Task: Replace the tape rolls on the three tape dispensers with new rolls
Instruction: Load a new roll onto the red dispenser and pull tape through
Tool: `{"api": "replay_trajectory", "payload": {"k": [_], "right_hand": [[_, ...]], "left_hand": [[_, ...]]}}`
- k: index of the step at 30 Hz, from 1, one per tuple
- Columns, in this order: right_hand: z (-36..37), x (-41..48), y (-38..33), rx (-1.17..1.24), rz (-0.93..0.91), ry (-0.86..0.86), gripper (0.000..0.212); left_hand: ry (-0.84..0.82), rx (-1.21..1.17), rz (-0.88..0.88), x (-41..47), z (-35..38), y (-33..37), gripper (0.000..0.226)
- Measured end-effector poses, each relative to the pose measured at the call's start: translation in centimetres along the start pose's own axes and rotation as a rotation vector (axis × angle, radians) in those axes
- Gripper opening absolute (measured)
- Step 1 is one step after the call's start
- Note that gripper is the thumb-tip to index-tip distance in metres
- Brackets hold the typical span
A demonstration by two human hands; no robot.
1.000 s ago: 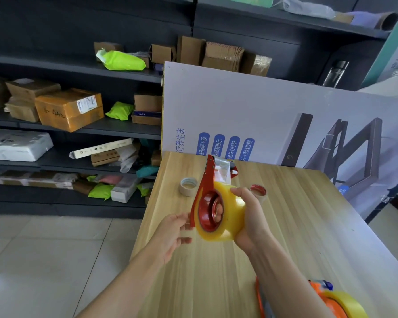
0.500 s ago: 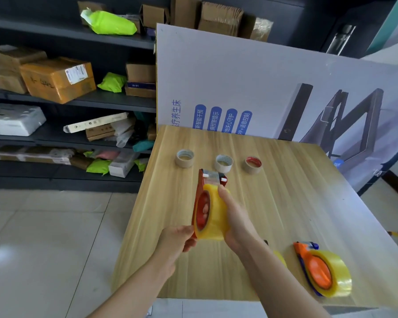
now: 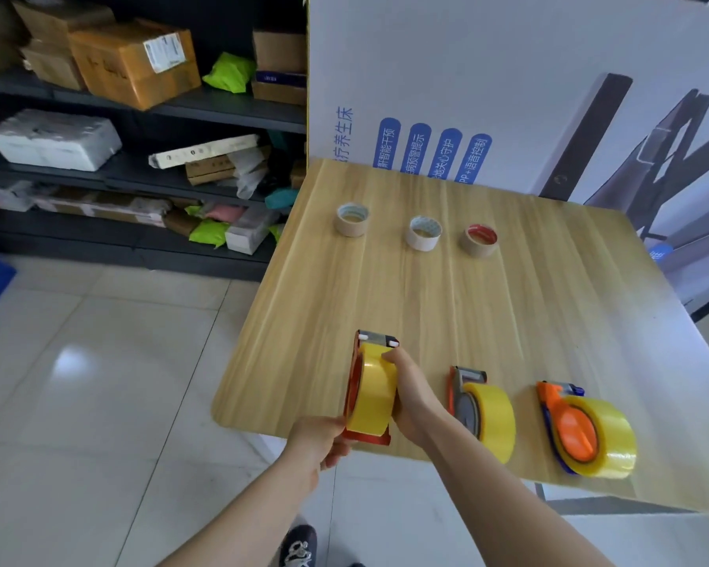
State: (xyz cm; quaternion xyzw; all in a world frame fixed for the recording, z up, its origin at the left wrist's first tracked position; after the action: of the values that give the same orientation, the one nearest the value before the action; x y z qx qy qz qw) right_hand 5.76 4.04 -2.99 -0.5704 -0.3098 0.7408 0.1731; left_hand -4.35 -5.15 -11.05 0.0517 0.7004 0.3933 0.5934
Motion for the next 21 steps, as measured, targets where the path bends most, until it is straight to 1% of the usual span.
{"api": "replay_trajectory", "payload": {"k": [3,11,13,16,18,21], "right_hand": [[-0.3,1.0,0.8,-0.051,0.019,0.000,0.022],[-0.3,2.9,1.7,-0.118,-0.010,0.009,0.027],[-0.4,3.5,1.9,-0.163,-0.020,-0.003,0.028],[-0.8,4.1,2.8,-0.255,-0.028,-0.019,0.038],[-0.8,4.3,3.3,-0.319,-0.028,-0.020,0.040],[-0.9,4.9,3.8,-0.384,-0.019,0.020,0.043]], "left_hand": [[-0.001,0.018,-0.033,0.6,0.0,-0.9,0.012],[-0.010,0.101,-0.116,3.6,-0.2,-2.1,0.015],[-0.007,0.131,-0.127,4.3,-0.3,-2.4,0.015],[-0.020,0.161,-0.147,4.8,-0.1,-2.9,0.017],[-0.032,0.173,-0.156,5.0,0.0,-3.1,0.019],[-0.046,0.272,-0.132,5.3,0.1,-2.9,0.026]]}}
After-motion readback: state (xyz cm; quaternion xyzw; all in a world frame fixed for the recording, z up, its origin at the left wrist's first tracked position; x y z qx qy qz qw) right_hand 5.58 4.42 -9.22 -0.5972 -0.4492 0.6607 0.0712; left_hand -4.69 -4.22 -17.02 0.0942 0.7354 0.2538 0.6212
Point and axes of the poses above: each hand's wrist, its own x-axis towards the middle knuckle, its own z-axis out of the palm, y = z × x, the point moved 8 cm from there along x, towards the middle knuckle, and after that the axes turned 1 degree about z, right-handed, at the moved point
